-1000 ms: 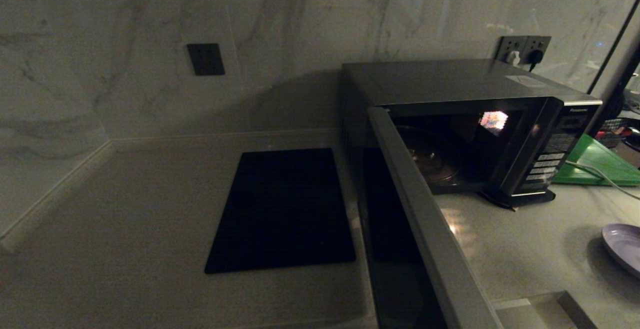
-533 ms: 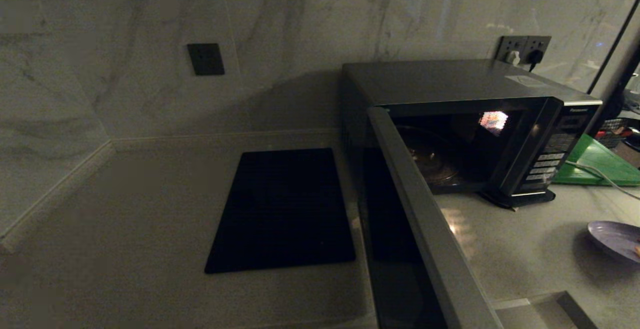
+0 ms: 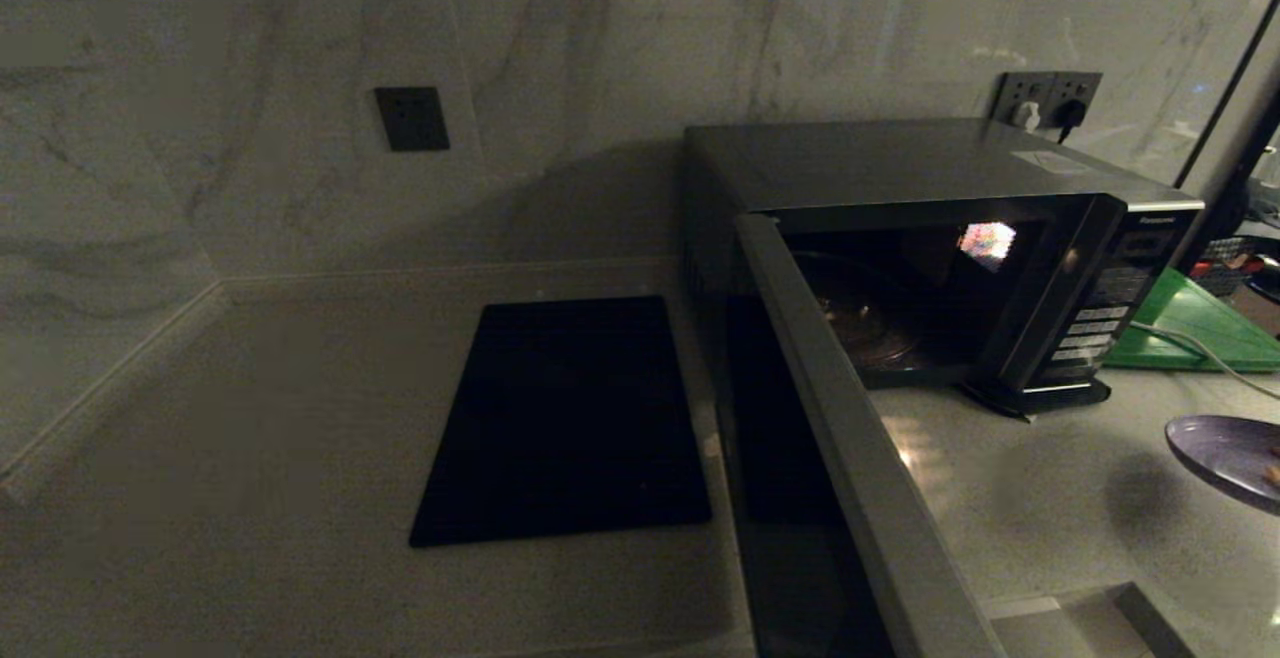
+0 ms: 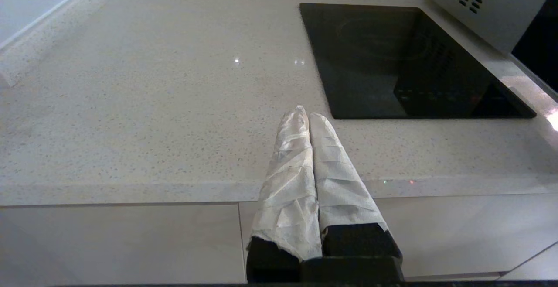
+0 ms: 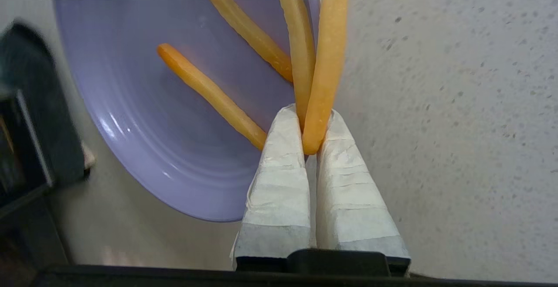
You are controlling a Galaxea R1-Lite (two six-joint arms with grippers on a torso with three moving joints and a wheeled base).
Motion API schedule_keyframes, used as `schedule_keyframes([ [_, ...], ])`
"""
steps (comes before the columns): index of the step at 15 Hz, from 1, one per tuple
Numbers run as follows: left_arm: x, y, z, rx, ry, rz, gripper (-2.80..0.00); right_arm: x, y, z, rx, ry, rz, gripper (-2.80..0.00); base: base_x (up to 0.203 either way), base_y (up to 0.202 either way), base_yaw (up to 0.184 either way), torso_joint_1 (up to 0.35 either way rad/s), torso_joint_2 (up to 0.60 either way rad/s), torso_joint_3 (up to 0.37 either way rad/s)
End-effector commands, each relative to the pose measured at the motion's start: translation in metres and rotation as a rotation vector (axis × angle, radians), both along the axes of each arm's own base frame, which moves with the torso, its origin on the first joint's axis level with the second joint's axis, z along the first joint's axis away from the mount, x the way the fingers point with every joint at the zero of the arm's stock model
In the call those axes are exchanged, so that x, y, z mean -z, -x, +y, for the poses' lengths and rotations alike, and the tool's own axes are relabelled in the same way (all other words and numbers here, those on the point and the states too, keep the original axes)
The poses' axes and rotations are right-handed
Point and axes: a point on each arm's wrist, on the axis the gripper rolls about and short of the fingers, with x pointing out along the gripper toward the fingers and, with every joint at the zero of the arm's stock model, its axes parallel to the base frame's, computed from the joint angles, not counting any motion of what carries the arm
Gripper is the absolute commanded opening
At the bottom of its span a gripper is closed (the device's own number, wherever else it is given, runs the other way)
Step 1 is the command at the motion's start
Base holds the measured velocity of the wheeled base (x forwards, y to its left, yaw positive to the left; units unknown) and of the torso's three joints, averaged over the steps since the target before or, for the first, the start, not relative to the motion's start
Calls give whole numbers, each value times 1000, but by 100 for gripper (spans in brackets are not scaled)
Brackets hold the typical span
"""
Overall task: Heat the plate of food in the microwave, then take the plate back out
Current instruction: Put the plate in the microwave oven
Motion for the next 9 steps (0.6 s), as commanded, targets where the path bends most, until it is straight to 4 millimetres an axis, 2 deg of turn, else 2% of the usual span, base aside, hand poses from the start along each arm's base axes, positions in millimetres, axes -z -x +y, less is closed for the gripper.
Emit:
schedule_keyframes([
  [1, 0, 0, 0, -1, 1, 1, -280, -10, -2, 15, -36, 15, -16, -280, 0, 0, 0, 0, 0, 0],
  [4, 0, 0, 0, -1, 1, 1, -280, -17, -10, 37, -105, 27, -27, -280, 0, 0, 0, 0, 0, 0],
  [9, 0, 0, 0, -1, 1, 1, -280, -33, -23, 88, -260, 53, -63, -280, 0, 0, 0, 0, 0, 0],
])
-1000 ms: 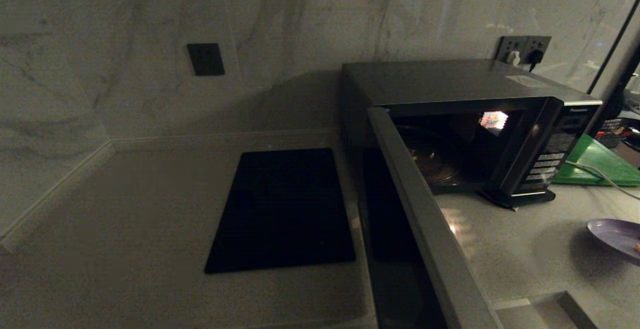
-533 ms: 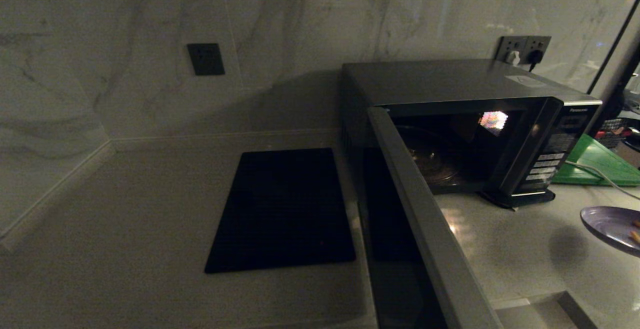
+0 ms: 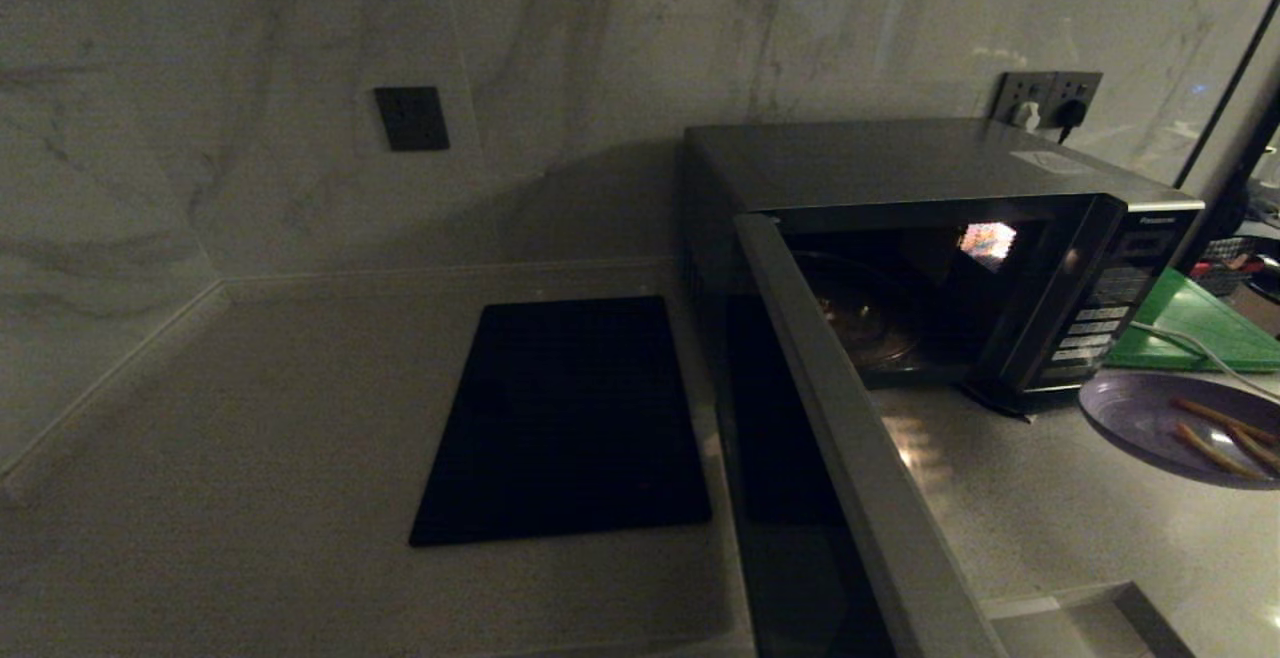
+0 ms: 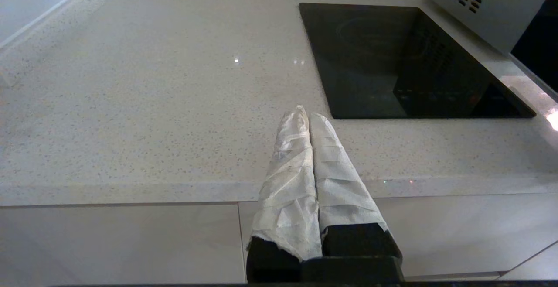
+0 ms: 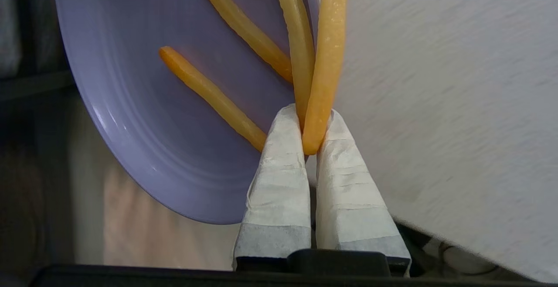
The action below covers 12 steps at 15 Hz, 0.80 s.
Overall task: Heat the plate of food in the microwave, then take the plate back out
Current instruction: Put the plate in the microwave oven
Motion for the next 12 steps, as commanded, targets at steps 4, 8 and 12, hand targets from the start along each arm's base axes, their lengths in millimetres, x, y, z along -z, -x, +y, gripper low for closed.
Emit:
schedule_keyframes([
  [4, 0, 0, 0, -1, 1, 1, -280, -14, -8, 58, -177, 10, -29, -280, 0, 0, 0, 0, 0, 0],
  [8, 0, 0, 0, -1, 1, 1, -280, -19, -11, 101, -309, 0, -32, -280, 0, 0, 0, 0, 0, 0],
  [12, 0, 0, 0, -1, 1, 1, -280, -24, -14, 140, -436, -5, -52, -280, 0, 0, 0, 0, 0, 0],
])
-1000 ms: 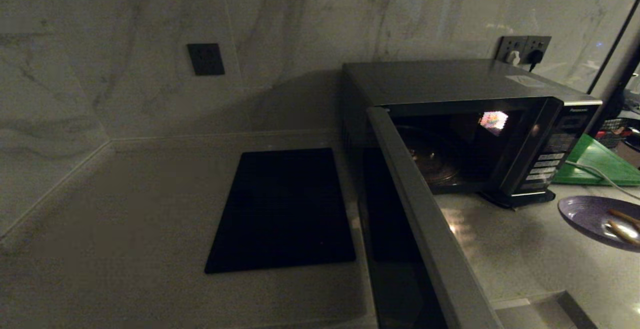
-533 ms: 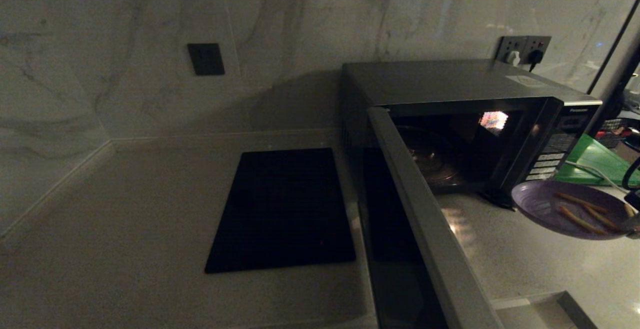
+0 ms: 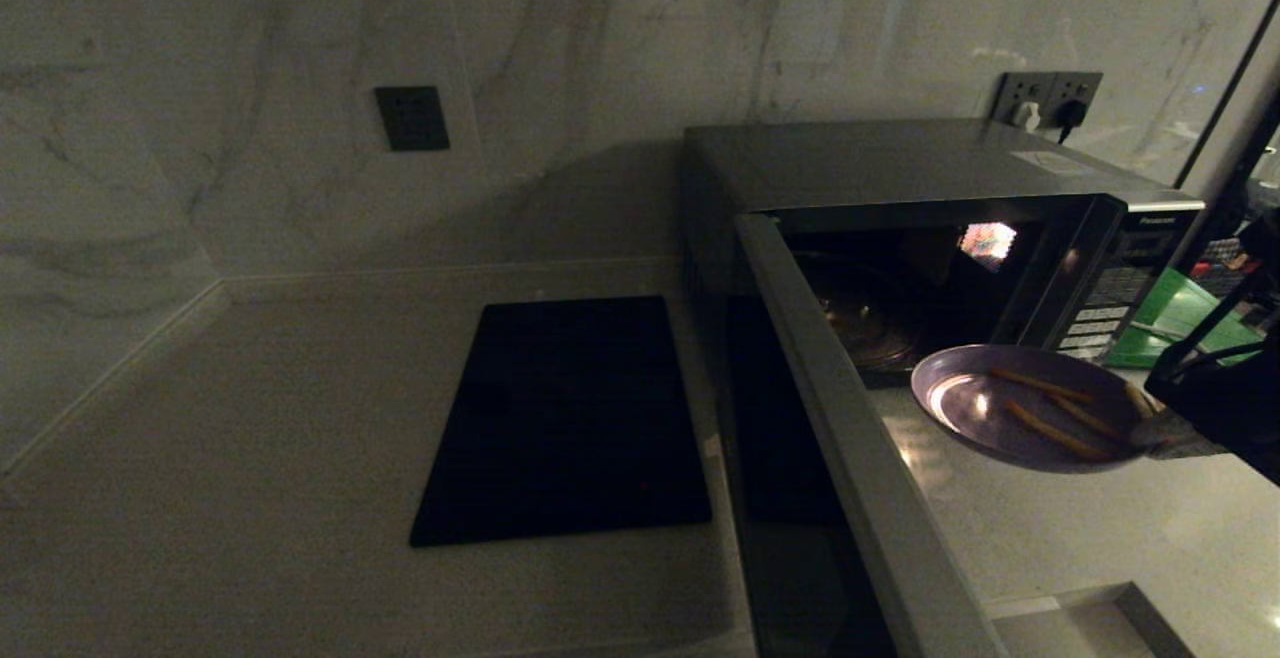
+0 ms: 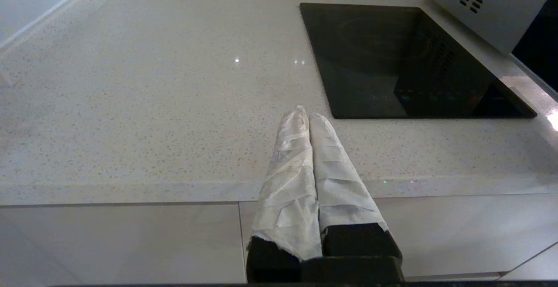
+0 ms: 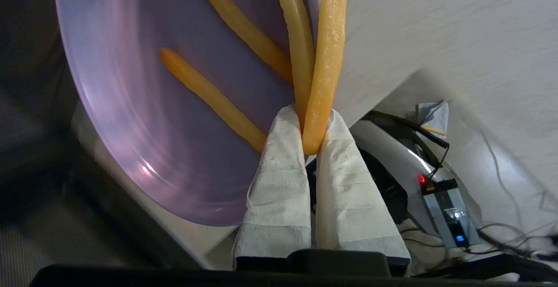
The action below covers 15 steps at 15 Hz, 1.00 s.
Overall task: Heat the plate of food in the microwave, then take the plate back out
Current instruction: Put the plate in the microwave oven
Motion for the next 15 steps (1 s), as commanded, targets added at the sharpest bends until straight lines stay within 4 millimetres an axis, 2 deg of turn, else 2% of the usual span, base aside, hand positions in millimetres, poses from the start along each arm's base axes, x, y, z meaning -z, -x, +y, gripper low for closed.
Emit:
schedule_keyframes([
  [1, 0, 0, 0, -1, 1, 1, -280, -5, 0, 23, -77, -2, -18, -280, 0, 0, 0, 0, 0, 0],
  [4, 0, 0, 0, -1, 1, 1, -280, -8, -10, 45, -120, -24, -36, -280, 0, 0, 0, 0, 0, 0],
  [7, 0, 0, 0, -1, 1, 1, -280, -13, -30, 59, -66, -55, -73, -280, 0, 0, 0, 0, 0, 0],
  [12, 0, 0, 0, -1, 1, 1, -280, -7, -73, 83, 81, -67, -117, -280, 0, 0, 0, 0, 0, 0],
  [15, 0, 0, 0, -1, 1, 1, -280, -3, -86, 107, 62, -49, -133, -280, 0, 0, 0, 0, 0, 0],
])
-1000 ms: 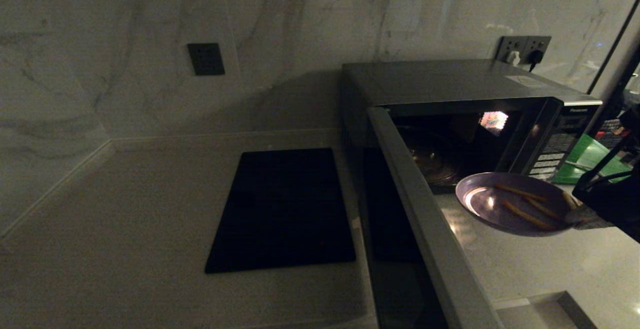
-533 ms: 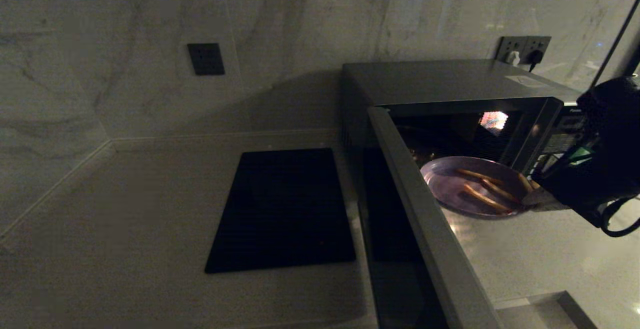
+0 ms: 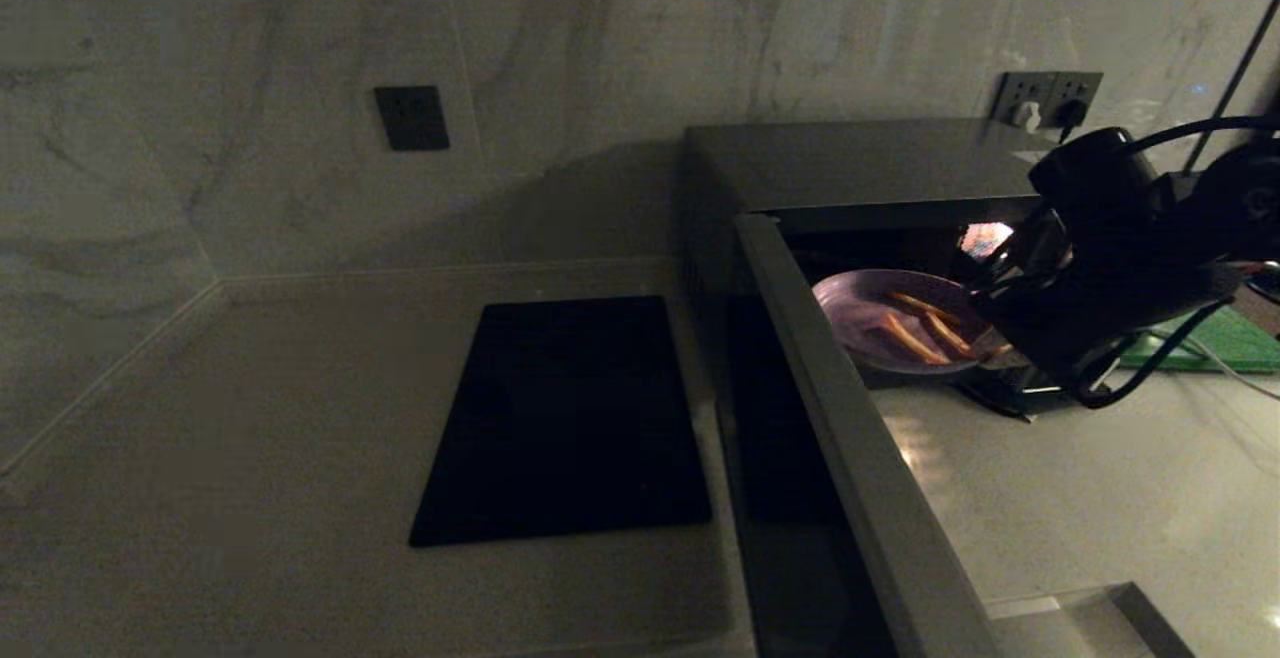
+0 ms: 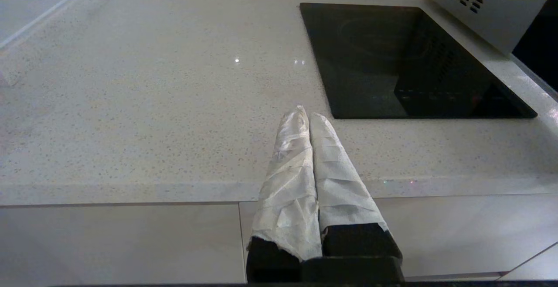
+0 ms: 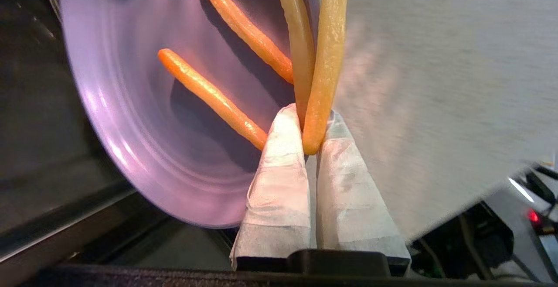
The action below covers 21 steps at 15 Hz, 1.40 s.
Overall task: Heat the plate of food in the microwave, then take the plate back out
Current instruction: Put the plate in the microwave oven
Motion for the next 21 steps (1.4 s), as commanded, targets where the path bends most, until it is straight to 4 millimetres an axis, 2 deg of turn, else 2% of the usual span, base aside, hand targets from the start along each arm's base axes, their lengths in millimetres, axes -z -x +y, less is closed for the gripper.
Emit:
schedule_keyframes([
  [1, 0, 0, 0, -1, 1, 1, -280, 13, -16, 15, -26, 4, 17, -280, 0, 0, 0, 0, 0, 0],
  [5, 0, 0, 0, -1, 1, 1, -280, 20, -29, 17, -27, 2, -1, -280, 0, 0, 0, 0, 0, 0],
  [8, 0, 0, 0, -1, 1, 1, -280, 16, -36, 19, -30, -8, -32, -280, 0, 0, 0, 0, 0, 0],
  [13, 0, 0, 0, -1, 1, 1, -280, 9, -40, 17, -26, -18, -67, -280, 0, 0, 0, 0, 0, 0],
  [21, 0, 0, 0, -1, 1, 1, -280, 10, -42, 17, -25, -22, -68, -280, 0, 0, 0, 0, 0, 0],
])
